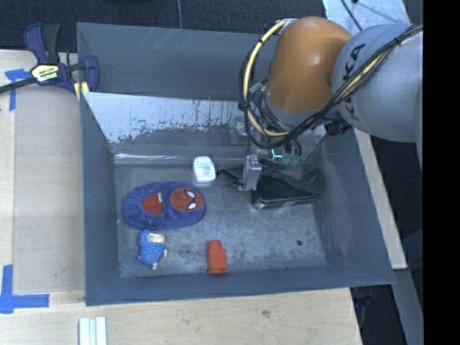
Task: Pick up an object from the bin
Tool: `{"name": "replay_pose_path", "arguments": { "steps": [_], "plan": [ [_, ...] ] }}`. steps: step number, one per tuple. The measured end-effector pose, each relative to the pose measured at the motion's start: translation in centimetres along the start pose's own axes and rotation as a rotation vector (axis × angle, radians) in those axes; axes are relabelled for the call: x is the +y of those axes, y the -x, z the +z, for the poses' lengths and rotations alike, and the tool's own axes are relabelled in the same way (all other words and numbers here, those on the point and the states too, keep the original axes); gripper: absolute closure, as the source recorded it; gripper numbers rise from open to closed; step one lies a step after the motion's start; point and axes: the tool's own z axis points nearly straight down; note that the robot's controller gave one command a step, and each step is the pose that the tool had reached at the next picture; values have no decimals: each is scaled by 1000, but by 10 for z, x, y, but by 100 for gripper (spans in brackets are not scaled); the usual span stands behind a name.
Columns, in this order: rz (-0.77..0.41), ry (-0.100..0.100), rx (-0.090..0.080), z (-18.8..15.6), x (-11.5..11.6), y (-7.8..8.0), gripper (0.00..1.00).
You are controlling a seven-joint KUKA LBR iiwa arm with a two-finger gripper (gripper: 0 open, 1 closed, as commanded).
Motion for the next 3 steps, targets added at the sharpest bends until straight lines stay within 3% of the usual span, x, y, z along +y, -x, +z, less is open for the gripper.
{"name": "replay_pose_path", "arguments": {
  "steps": [1, 2, 3],
  "plan": [
    [338, 0, -3, 98, -46, -8, 0],
    [493, 1, -4, 66, -36, -22, 0],
    [688, 2, -6, 67, -28, -55, 0]
  ]
}}
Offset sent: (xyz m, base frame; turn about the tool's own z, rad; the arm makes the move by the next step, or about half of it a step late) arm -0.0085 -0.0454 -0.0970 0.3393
